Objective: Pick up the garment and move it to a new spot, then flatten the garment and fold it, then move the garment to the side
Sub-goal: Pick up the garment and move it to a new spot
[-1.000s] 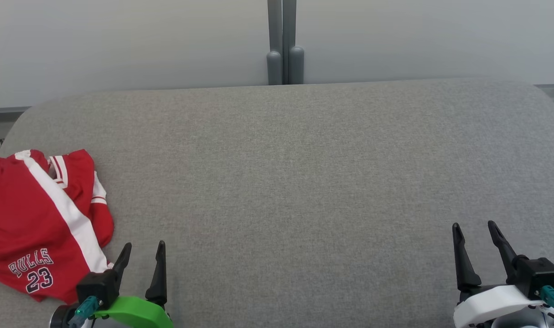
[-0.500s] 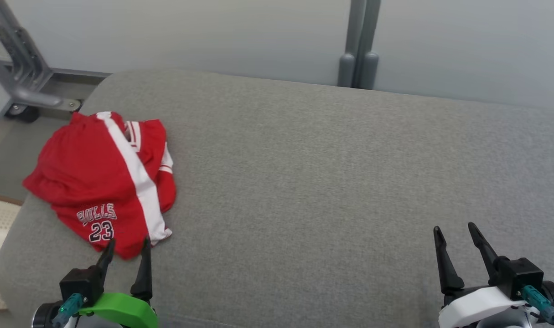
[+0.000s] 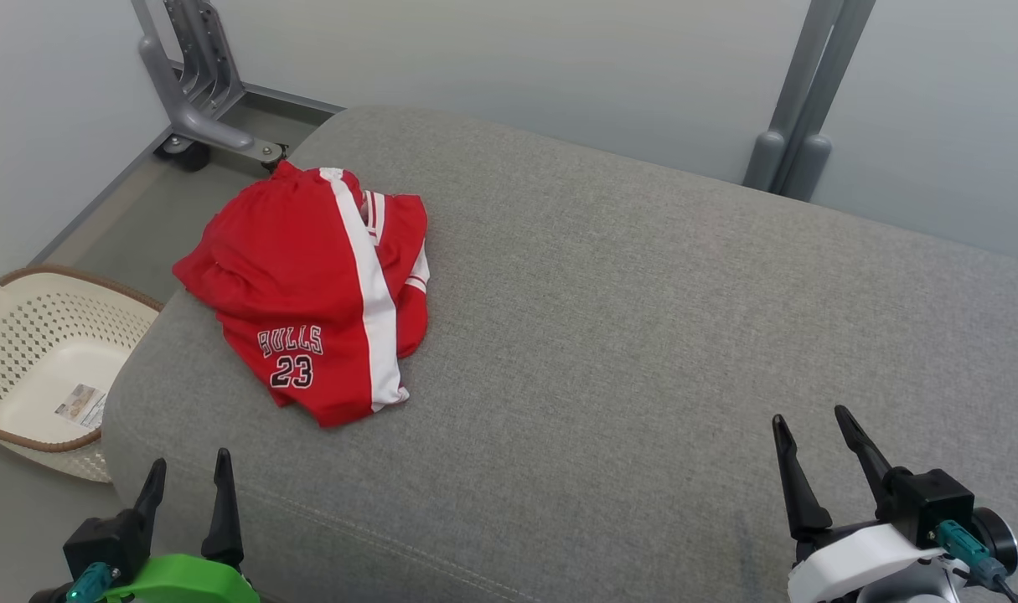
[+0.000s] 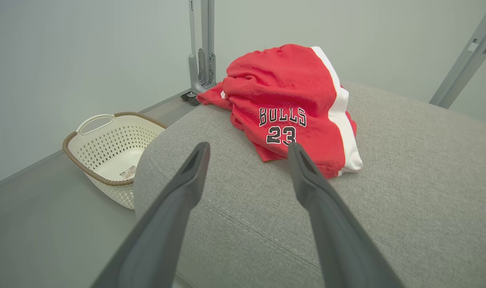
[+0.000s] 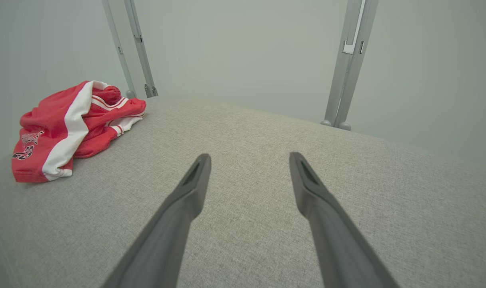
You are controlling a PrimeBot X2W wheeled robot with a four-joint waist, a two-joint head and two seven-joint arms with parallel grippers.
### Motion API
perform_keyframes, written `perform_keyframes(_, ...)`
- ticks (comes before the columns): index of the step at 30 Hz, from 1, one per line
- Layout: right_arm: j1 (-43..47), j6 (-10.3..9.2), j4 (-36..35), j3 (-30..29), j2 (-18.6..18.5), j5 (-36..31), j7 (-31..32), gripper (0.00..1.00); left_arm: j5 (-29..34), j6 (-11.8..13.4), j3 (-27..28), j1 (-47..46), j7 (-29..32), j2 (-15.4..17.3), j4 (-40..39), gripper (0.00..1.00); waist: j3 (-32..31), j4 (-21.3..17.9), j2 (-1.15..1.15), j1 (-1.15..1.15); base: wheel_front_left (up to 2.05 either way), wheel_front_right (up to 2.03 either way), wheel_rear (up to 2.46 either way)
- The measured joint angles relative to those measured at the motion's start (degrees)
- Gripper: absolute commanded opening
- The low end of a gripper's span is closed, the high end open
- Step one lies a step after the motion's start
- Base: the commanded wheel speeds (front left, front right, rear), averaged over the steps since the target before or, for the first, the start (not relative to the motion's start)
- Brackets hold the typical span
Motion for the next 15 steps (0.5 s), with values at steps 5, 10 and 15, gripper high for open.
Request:
perform_keyframes(5,0.08,0.0,-0.05,0.34,-0.37,0.07,0.0,1.0,0.02,0.0,0.99,-0.18,-0.01,-0.74,-0.32,1.0,0.01,-0.34,0.0,0.0,0.0,0.0,0.0)
perform_keyframes(10,0.06,0.0,-0.37,0.44,-1.27,0.07,-0.01,1.0,-1.2,0.0,1.03,-4.53,-0.03,-1.05,4.55,1.0,1.57,-1.84,0.0,0.0,0.0,0.0,0.0)
perform_keyframes(15,-1.48,0.0,-0.93,0.65,-2.44,-0.04,-0.01,1.0,-3.14,0.0,0.09,-11.12,0.26,-0.69,13.3,1.0,3.79,-2.86,0.0,0.0,0.0,0.0,0.0)
